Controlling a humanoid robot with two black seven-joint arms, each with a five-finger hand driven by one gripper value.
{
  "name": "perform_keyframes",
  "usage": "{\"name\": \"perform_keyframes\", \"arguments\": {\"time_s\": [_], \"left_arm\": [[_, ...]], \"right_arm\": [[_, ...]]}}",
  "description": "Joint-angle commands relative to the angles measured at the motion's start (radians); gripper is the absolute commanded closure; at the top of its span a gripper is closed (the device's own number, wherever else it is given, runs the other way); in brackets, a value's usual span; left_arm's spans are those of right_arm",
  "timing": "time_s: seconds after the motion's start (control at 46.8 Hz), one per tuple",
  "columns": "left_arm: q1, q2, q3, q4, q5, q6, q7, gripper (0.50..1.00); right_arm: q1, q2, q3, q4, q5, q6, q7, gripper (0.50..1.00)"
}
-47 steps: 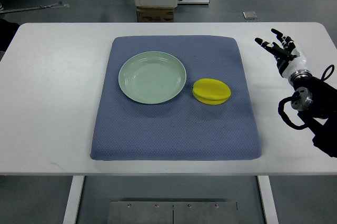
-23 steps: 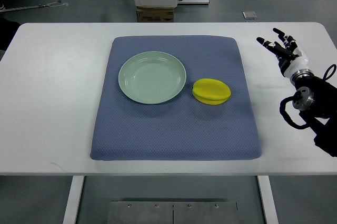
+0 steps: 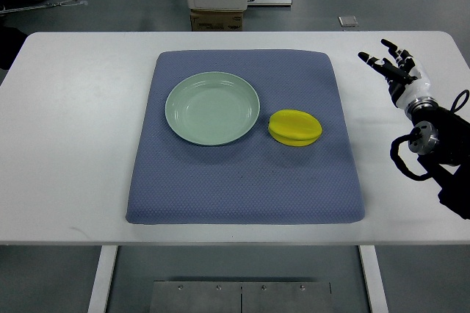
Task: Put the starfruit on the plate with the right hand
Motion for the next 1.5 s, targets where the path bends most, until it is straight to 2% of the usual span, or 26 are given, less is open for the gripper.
{"name": "perform_keyframes", "arguments": {"time_s": [0.0,0.812,1.154,1.475], "left_arm": [[0.000,0.000,0.000,0.000,0.000,0.000,0.000,0.500],[0.000,0.000,0.000,0.000,0.000,0.000,0.000,0.500],[0.000,0.000,0.000,0.000,0.000,0.000,0.000,0.500],[0.000,0.000,0.000,0.000,0.000,0.000,0.000,0.500]], "right_arm": [[-0.002,0.000,0.000,0.000,0.000,0.000,0.000,0.500],[-0.008,-0.001,0.000,0.003,0.000,0.017,0.002,0.500],[-0.009,-0.021,-0.024,0.003,-0.001,0.082,0.037,0.500],[-0.008,-0.058,-0.100,0.035,-0.037,0.117,0.037,0.500]]}}
